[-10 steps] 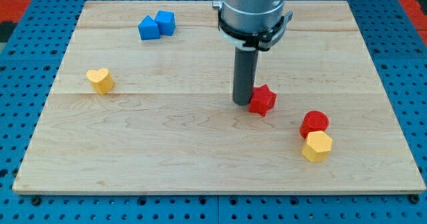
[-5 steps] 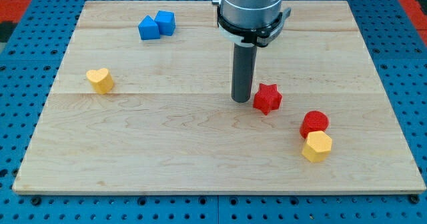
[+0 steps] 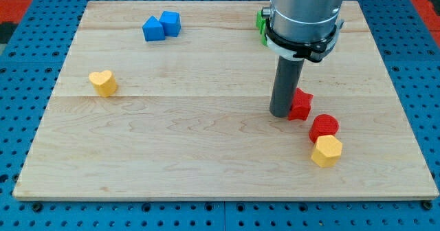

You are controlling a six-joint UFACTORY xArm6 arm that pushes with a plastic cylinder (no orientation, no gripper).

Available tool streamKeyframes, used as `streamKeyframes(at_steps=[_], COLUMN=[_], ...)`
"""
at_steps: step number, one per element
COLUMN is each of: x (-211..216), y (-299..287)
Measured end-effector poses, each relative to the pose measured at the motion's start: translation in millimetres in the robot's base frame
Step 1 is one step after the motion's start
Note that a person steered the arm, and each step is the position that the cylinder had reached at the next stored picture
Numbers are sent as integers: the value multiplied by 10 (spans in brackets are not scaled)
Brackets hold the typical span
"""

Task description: Move the red star near to the red circle

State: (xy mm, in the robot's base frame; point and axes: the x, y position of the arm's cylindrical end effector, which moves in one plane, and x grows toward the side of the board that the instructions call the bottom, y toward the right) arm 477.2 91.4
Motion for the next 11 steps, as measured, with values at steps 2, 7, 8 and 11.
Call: streamKeyframes(at_steps=[2,7,8,11], x=[-1,-710,-565,-267], y=[-6,33,261,423])
